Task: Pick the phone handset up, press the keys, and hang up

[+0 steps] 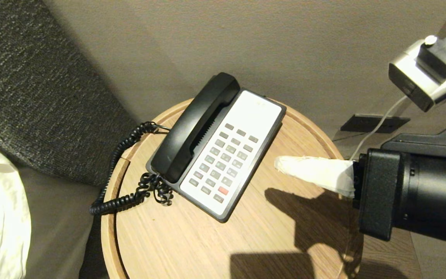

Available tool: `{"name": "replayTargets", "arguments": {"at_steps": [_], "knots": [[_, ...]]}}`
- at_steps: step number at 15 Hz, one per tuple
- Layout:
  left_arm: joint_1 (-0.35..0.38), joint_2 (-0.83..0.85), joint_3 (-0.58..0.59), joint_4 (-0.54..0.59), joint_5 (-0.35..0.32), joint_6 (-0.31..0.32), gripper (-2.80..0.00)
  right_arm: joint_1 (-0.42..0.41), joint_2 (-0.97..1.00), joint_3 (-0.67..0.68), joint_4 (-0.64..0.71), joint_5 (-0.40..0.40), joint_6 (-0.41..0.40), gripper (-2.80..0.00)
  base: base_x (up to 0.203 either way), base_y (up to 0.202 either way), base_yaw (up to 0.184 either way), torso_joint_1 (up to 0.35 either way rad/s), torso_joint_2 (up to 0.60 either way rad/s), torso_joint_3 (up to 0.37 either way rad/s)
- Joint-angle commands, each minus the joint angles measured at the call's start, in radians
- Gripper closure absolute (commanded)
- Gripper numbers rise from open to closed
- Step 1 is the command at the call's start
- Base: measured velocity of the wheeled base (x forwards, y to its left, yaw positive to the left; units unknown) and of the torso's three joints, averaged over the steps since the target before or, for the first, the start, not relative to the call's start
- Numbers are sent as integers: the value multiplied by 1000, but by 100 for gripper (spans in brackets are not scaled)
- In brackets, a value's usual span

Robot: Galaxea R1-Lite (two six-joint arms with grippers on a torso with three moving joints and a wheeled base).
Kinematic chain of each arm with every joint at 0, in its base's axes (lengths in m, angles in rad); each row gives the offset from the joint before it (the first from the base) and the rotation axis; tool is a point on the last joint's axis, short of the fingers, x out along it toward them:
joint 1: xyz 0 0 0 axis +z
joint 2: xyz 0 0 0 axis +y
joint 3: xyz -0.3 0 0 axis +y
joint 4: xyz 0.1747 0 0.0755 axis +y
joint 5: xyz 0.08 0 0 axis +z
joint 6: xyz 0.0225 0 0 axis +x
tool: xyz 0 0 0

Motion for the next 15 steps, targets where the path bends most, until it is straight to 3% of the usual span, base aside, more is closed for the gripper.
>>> {"name": "replayTargets", "arguments": {"at_steps": [1, 5, 7, 9, 10, 12, 15], "knots": [[0, -3, 30, -4, 1, -1, 0, 1, -20, 18, -3, -2, 1, 0, 0, 0, 0, 0, 0, 0], [0, -3, 30, -4, 1, -1, 0, 0, -112, 42, 8, -81, -28, 0, 0, 0, 0, 0, 0, 0], [0, -3, 30, -4, 1, -1, 0, -65, -194, 85, 22, -102, -30, 0, 0, 0, 0, 0, 0, 0], [0, -3, 30, -4, 1, -1, 0, -285, -281, 179, 26, -89, -47, 0, 0, 0, 0, 0, 0, 0], [0, -3, 30, -4, 1, -1, 0, -455, -353, 252, 29, -50, -61, 0, 0, 0, 0, 0, 0, 0], [0, -3, 30, -4, 1, -1, 0, -703, -583, 404, 44, 79, -101, 0, 0, 0, 0, 0, 0, 0], [0, -3, 30, -4, 1, -1, 0, -928, -977, 624, 109, 238, -217, 0, 0, 0, 0, 0, 0, 0]]}}
